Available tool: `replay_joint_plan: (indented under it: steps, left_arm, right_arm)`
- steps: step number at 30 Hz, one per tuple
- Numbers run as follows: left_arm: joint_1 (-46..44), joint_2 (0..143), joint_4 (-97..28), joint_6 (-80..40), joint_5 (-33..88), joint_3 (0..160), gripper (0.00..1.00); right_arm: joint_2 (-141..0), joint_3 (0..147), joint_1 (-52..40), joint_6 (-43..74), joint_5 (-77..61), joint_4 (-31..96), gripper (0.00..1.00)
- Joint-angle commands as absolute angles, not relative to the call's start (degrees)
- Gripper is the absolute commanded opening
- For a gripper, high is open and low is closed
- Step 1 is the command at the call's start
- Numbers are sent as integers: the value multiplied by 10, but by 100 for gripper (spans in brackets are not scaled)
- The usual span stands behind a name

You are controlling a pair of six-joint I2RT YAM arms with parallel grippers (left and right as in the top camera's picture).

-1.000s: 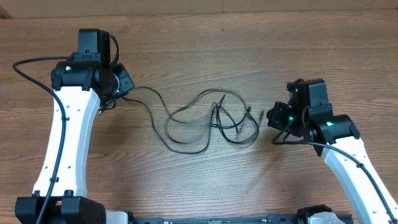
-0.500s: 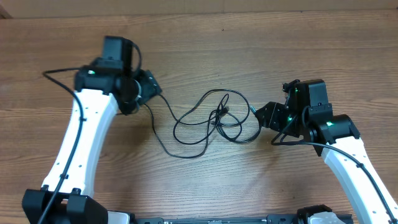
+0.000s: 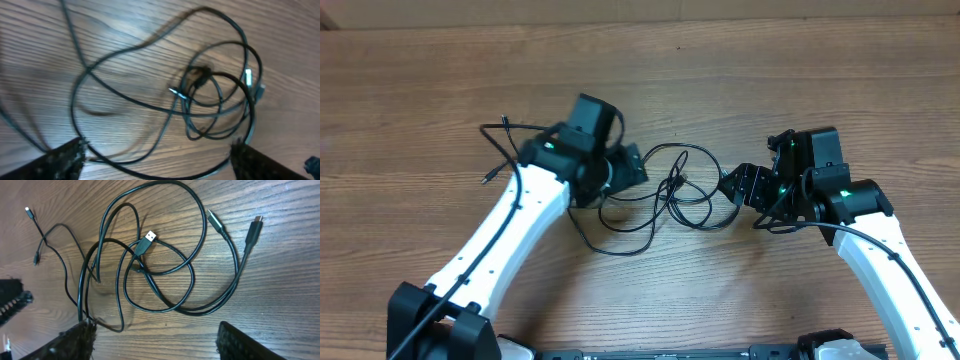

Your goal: Untangle cables

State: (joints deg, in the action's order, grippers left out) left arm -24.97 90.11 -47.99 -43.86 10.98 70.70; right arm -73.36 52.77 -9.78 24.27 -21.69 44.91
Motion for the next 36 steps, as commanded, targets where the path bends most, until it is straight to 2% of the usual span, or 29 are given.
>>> replay_joint_plan:
  steps: [1, 5, 9, 10, 12, 13, 17, 22, 26, 29, 32, 36]
  left_arm:
    - [-270, 889, -472, -444, 114, 694, 99]
    - [-288, 889, -472, -444, 105, 693, 100]
    - [-309, 889, -471, -433, 100, 693, 99]
    - [-316, 889, -470, -419, 101, 693, 95]
    - [-331, 889, -470, -362, 108, 693, 79]
    - [-339, 889, -471, -337, 116, 693, 78]
    - [-373, 889, -466, -251, 132, 693, 86]
    - [-404, 889, -450, -202, 129, 693, 96]
    - [-415, 889, -436, -201, 107, 693, 97]
    - [-417, 889, -432, -201, 83, 693, 90]
    - [-417, 889, -432, -201, 70, 693, 89]
    - [-417, 891, -432, -201, 66, 693, 96]
  right_arm:
    - [-735, 544, -97, 242, -222, 447, 82]
    - [-735, 544, -97, 242, -222, 447, 92]
    - [-735, 544, -97, 242, -222, 447, 97]
    - [-734, 544, -97, 241, -222, 447, 98]
    - [-735, 544, -97, 241, -222, 447, 99]
    - [-735, 544, -97, 242, -222, 447, 100]
    - [-735, 544, -97, 241, -222, 447, 100]
    - [-735, 544, -97, 241, -222, 454, 100]
    - [-734, 544, -97, 241, -221, 458, 100]
    - [-734, 544, -97, 241, -222, 459, 100]
    - [-734, 544, -97, 241, -221, 458, 100]
    - [-734, 544, -97, 241, -221, 458, 100]
